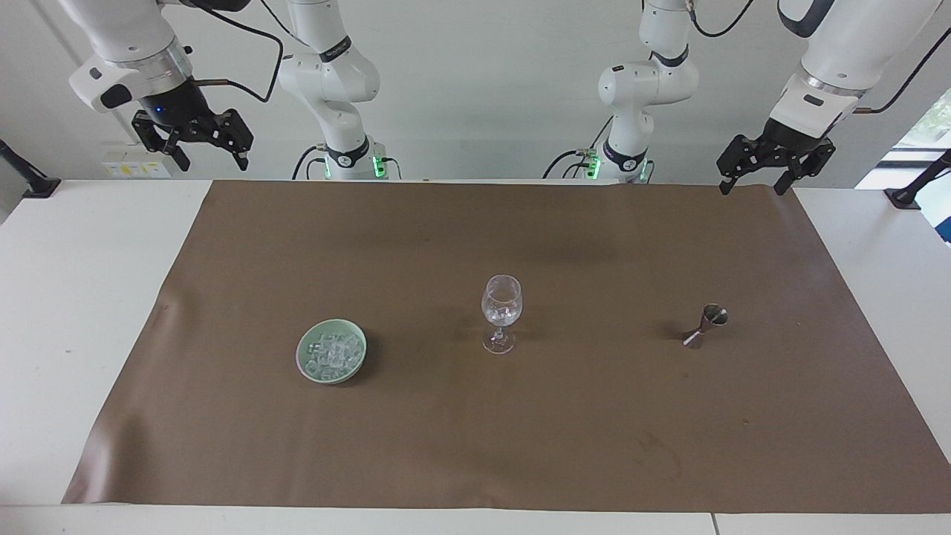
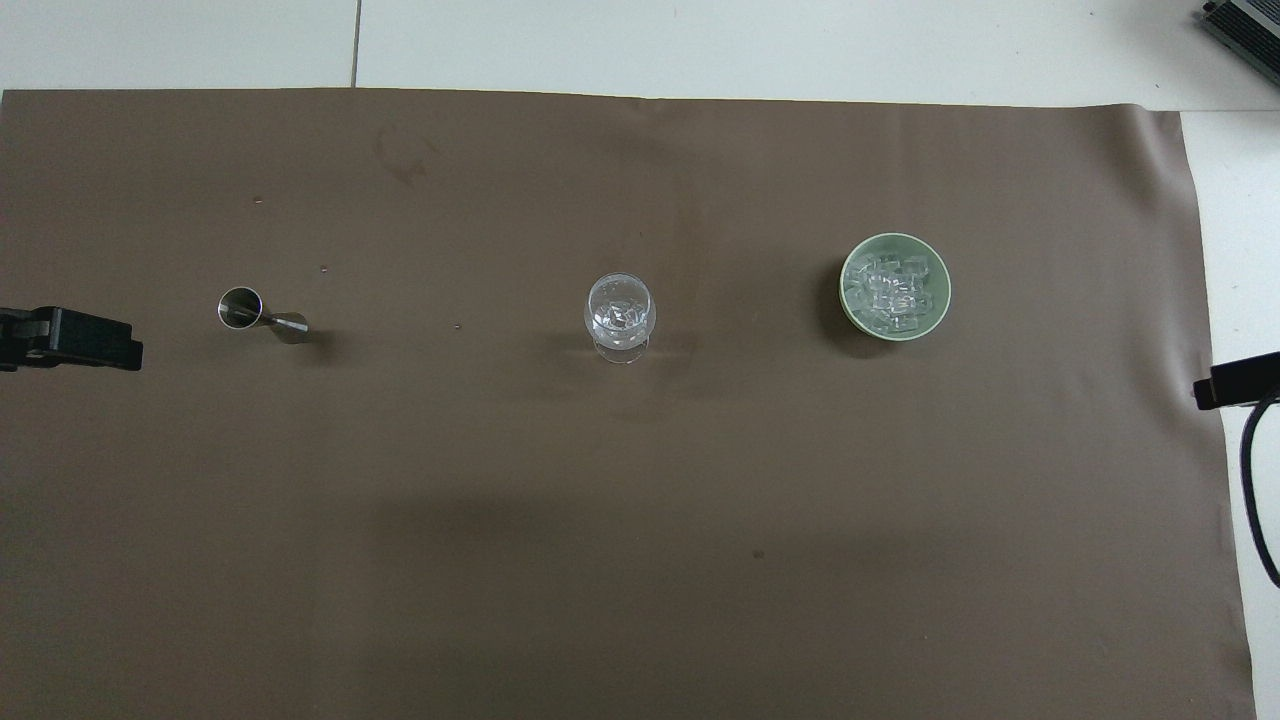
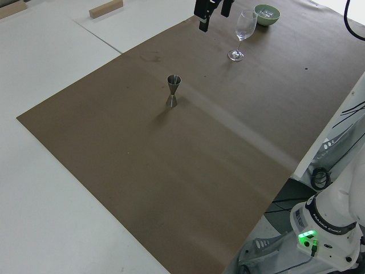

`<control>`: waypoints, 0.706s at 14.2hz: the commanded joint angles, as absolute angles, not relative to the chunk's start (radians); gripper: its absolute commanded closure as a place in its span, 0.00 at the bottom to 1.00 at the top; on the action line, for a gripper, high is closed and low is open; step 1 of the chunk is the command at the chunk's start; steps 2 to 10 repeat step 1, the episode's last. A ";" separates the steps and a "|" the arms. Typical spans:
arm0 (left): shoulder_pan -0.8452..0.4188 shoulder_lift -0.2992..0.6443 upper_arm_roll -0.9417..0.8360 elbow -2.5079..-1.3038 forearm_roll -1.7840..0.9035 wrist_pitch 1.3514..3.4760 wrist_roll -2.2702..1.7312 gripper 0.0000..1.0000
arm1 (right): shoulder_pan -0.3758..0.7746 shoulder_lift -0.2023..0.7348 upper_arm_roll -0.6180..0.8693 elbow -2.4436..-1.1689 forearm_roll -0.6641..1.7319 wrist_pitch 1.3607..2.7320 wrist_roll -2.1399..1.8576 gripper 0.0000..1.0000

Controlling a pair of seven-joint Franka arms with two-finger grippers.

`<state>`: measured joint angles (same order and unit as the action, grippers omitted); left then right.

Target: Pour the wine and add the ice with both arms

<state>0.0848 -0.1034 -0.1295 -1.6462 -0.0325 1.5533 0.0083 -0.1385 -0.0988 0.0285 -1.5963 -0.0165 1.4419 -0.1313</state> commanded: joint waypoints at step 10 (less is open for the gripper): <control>0.089 -0.114 -0.126 -1.643 -0.043 1.532 0.014 0.00 | -0.135 -0.107 0.020 -1.595 -0.014 1.431 -0.146 0.00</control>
